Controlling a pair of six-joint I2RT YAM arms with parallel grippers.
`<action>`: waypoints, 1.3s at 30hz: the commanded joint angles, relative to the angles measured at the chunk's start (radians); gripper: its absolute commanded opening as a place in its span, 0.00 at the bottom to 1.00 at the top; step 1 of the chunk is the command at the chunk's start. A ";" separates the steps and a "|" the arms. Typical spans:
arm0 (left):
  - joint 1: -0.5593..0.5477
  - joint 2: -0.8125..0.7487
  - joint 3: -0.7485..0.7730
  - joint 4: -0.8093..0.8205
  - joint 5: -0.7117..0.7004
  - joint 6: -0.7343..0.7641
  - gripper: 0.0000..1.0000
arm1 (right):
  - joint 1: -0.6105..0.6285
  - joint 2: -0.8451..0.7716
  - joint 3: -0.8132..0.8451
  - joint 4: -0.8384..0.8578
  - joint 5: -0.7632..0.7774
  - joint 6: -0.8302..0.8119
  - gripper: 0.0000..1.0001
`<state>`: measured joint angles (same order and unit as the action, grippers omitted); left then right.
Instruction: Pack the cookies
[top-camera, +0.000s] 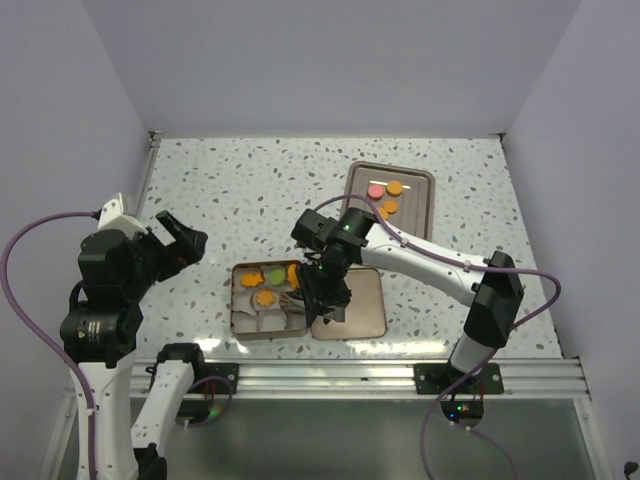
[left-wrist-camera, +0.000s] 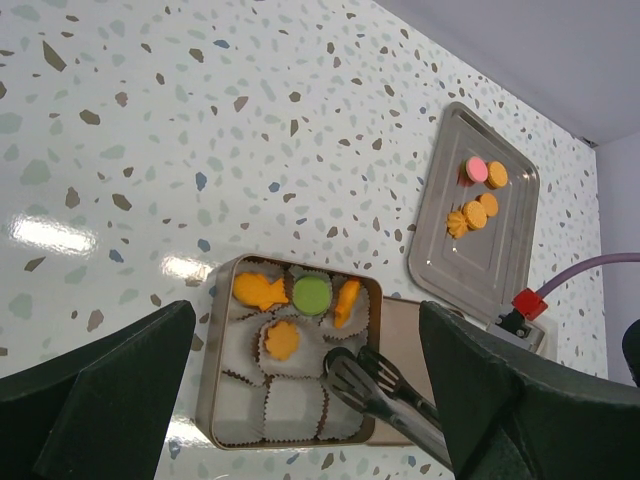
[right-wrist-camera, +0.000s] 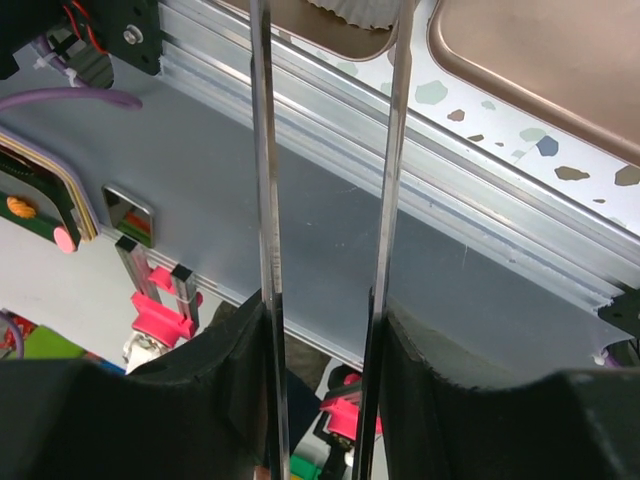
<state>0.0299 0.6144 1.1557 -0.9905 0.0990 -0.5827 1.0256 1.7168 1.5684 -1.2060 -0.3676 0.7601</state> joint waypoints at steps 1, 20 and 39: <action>-0.005 -0.010 0.015 0.004 -0.013 0.000 1.00 | 0.001 -0.006 0.018 -0.003 -0.022 0.007 0.44; -0.005 -0.011 0.018 -0.002 -0.016 0.004 1.00 | -0.100 -0.054 0.175 -0.154 0.087 -0.027 0.51; -0.005 0.004 0.027 -0.007 -0.012 0.024 1.00 | -0.473 0.118 0.321 -0.273 0.338 -0.271 0.50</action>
<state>0.0303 0.6098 1.1557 -0.9970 0.0948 -0.5819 0.5877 1.7916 1.8709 -1.3399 -0.0956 0.5392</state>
